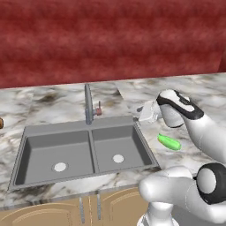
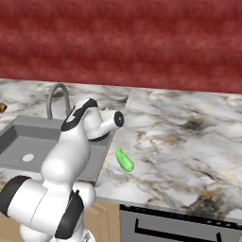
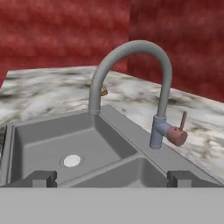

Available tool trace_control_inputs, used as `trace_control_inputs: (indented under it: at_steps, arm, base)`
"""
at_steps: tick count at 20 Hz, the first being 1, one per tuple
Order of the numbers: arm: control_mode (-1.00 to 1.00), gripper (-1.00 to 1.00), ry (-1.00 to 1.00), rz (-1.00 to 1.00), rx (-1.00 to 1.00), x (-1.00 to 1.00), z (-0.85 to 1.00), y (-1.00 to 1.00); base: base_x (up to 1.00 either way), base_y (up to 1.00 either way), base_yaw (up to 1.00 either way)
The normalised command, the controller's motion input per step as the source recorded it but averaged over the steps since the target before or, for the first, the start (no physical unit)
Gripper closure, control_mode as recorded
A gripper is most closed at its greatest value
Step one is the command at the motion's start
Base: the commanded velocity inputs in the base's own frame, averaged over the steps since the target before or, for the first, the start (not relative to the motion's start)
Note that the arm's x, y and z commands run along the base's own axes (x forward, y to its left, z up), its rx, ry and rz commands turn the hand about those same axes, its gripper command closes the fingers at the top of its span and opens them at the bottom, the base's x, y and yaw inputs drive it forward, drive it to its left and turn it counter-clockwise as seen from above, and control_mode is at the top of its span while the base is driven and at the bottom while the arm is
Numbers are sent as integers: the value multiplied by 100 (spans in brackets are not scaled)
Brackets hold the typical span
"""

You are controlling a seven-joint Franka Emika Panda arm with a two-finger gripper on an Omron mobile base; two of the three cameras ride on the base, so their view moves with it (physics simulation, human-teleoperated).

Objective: Turn on the sink faucet. Then move the corn from the counter to the sink. Turn off the sink. Move the vegetable from the sink to the pot next to the stove. Finally move the pot to the front left burner.

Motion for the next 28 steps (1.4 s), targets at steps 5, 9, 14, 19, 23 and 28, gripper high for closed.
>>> trace_control_inputs:
  at_steps: [5,9,14,19,23,28]
  arm:
    - [-100,-100,-3,21,0,53,0,23]
    - [-100,-100,-3,6,0,57,-10,37]
    - [-100,-100,-3,0,-1,21,-9,22]
    - [-100,-100,0,0,0,29,-6,18]
    - [-100,-100,-1,1,0,35,-10,33]
    - [-100,-100,-3,2,0,24,-7,34]
  base:
    - [0,0,0]
    - [0,0,0]
    - [0,0,0]
    - [0,0,0]
    - [0,0,0]
    - [0,0,0]
